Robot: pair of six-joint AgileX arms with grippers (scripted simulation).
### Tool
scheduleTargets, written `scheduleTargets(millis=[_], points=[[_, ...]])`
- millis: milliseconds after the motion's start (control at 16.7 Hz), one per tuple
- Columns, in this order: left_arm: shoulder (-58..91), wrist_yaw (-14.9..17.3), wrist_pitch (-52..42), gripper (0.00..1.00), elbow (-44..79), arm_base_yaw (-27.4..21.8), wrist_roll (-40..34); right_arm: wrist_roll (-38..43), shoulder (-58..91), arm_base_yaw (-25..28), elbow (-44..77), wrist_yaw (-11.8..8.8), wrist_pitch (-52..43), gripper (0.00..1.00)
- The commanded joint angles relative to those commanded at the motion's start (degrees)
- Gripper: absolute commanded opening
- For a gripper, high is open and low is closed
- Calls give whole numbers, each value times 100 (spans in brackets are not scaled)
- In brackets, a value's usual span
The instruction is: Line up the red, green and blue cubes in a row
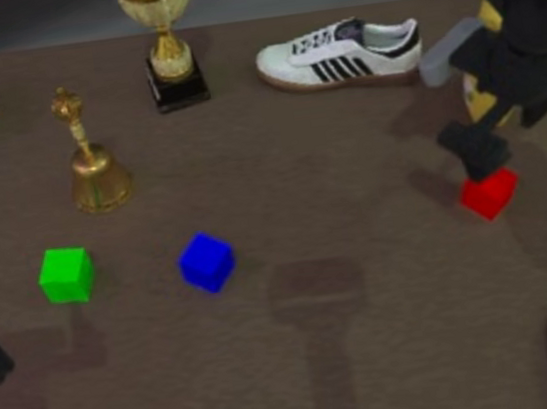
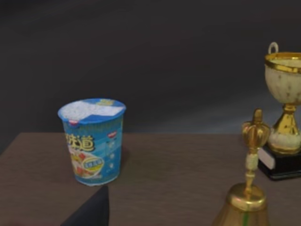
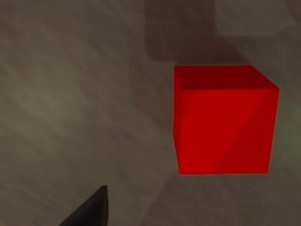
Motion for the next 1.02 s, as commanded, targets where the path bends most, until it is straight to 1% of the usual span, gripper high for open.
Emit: scheduleTargets(millis=[120, 540, 660, 900, 1020], points=[[0, 0, 0, 100, 0, 0, 0, -44, 194, 24, 176, -6, -86, 100], [0, 0, 0, 100, 0, 0, 0, -50, 235, 7, 98, -5, 18, 100], [0, 0, 0, 100, 0, 0, 0, -51, 380, 19, -96, -5, 349, 100], [0, 0, 0, 100, 0, 0, 0, -33, 786, 28, -596, 0, 1328, 100], [0, 0, 0, 100, 0, 0, 0, -30, 915, 32, -737, 1, 1551, 100]])
